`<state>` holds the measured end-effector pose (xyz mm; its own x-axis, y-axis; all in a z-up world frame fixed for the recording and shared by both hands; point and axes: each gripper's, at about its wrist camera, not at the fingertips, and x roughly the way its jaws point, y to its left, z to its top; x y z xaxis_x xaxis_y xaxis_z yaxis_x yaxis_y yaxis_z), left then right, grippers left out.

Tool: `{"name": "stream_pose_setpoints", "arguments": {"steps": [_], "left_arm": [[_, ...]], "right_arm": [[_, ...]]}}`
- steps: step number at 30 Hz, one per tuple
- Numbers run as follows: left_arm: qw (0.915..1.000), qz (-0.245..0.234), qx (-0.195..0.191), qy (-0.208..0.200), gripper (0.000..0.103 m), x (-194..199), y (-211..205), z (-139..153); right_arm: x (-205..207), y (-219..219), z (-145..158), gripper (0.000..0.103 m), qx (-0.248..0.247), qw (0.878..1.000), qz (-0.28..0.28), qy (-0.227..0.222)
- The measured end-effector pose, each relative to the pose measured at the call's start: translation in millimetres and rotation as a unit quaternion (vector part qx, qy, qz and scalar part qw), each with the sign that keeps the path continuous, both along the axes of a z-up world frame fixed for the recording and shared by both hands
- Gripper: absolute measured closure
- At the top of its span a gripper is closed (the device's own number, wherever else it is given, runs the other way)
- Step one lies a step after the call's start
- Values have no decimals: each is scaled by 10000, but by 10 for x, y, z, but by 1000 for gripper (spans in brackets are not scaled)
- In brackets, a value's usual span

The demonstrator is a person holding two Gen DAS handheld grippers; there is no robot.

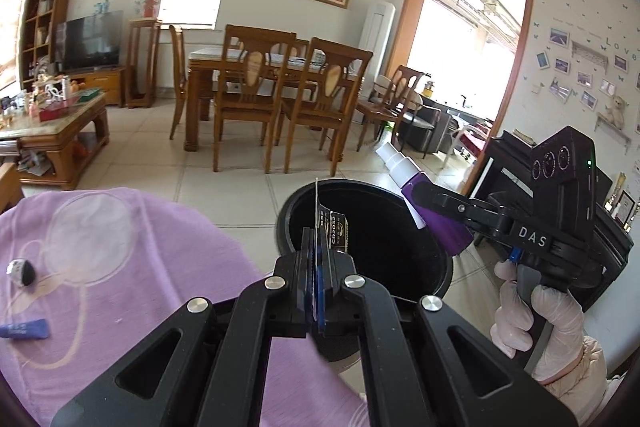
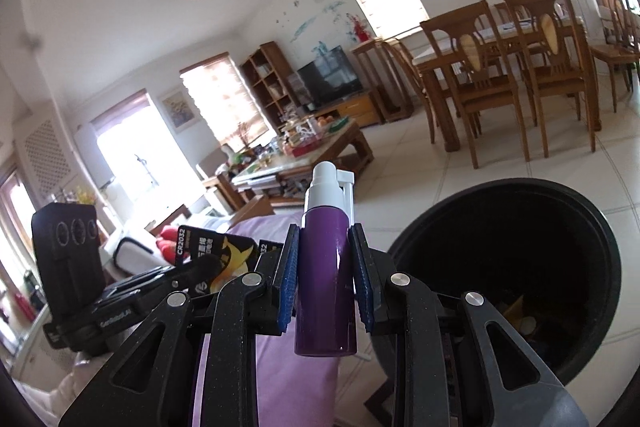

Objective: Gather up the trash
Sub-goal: 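Carry the battery card and purple spray bottle over the black bin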

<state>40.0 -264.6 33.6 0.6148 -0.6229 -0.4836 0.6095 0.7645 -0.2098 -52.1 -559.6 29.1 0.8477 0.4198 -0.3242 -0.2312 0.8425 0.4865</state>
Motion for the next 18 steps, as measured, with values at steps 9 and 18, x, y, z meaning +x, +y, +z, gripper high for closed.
{"name": "stream_pose_setpoints", "arguments": {"steps": [9, 18], "left_arm": [[9993, -241, 75, 282, 101, 231, -583, -257], [9970, -318, 416, 569, 101, 436, -922, -578]], "right_arm": [[-45, -671, -428, 77, 203, 9982, -480, 284], [119, -884, -856, 77, 257, 9950, -701, 662]]}}
